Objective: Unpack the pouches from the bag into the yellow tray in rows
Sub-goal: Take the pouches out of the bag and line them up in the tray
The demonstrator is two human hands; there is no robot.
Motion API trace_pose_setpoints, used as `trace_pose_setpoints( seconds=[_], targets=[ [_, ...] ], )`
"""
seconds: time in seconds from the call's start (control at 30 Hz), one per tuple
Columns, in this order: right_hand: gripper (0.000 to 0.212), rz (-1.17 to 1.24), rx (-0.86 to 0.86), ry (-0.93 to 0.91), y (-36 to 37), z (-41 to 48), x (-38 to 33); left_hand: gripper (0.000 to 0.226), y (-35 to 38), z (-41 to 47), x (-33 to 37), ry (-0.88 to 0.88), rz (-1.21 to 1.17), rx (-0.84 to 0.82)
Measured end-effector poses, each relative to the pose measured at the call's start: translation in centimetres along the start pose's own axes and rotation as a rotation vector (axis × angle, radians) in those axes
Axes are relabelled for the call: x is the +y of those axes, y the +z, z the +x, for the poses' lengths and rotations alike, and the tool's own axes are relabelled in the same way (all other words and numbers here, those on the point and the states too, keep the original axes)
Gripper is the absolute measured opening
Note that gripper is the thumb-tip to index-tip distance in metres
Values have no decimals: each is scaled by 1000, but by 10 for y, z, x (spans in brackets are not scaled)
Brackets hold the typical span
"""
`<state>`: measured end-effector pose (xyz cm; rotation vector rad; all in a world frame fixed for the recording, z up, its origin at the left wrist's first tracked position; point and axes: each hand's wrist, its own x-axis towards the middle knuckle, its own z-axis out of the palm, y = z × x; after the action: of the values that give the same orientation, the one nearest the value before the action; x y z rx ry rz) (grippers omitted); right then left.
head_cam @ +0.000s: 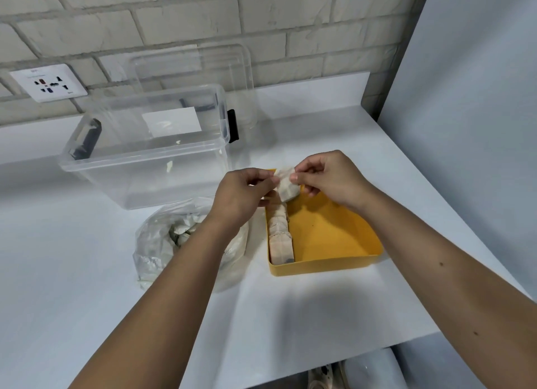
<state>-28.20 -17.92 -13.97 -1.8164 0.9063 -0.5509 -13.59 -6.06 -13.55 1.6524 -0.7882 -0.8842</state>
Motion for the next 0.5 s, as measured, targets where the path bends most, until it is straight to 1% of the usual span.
trace_pose_setpoints(
  seconds=[0.07, 0.1, 0.17, 0.27, 0.37, 0.5],
  targets=[
    [7, -38, 85, 39, -3, 5, 12, 6, -2, 2, 0, 25, 46, 52],
    [9, -76, 100, 73, -3, 7, 20, 7, -4, 2, 0, 25, 59, 72],
    [14, -169, 87, 141, 1, 12, 34, 10, -9, 0, -2, 16, 68, 94],
    [17, -294, 90, 173, 11, 18, 46, 10, -15, -7, -4, 12, 33, 101],
    [16, -299, 96, 180, 19, 23, 48, 10, -25, -14, -3, 10, 2, 114],
    [21, -295, 117, 196, 28, 28, 53, 11, -42, -24, -2, 12, -16, 166]
  ],
)
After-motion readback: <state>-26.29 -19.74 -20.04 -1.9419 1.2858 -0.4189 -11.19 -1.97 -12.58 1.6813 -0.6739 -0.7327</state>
